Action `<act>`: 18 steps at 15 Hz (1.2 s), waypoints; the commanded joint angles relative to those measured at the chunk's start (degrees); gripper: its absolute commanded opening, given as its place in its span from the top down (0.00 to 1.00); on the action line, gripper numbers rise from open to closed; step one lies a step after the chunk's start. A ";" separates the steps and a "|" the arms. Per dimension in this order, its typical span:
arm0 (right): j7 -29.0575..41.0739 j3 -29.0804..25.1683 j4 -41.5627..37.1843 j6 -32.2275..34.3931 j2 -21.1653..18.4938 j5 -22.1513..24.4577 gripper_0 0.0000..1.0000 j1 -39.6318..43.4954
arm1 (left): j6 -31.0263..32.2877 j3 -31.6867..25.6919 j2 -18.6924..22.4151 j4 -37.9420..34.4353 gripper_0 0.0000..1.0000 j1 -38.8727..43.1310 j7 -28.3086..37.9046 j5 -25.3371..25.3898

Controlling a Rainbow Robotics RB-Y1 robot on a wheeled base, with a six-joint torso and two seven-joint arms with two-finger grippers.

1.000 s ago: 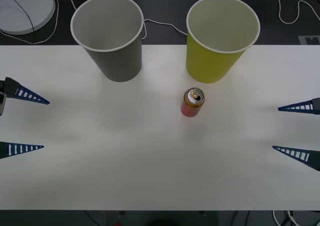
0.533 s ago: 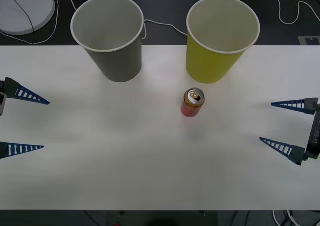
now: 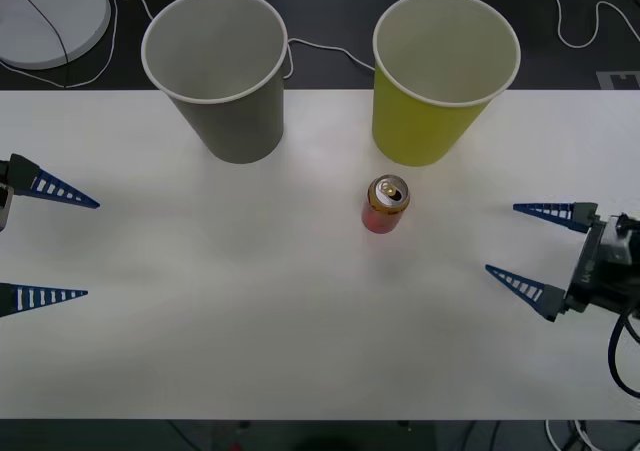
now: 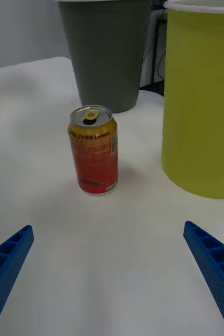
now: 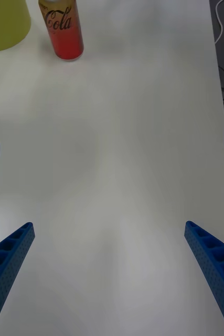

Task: Put the can into the green bin and the plastic bottle into the gray bin

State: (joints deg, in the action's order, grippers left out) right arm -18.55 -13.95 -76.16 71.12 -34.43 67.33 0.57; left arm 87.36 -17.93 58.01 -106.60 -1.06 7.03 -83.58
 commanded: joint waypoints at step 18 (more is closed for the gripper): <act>-7.29 9.21 6.11 -14.52 12.81 -0.10 0.00 -6.02 | 0.01 0.00 0.00 -0.01 0.00 0.00 0.00 0.00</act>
State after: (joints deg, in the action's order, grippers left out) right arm -25.74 -5.34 -70.08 57.39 -21.86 67.21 -5.24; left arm 87.36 -17.93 58.01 -106.61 -1.06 7.03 -83.58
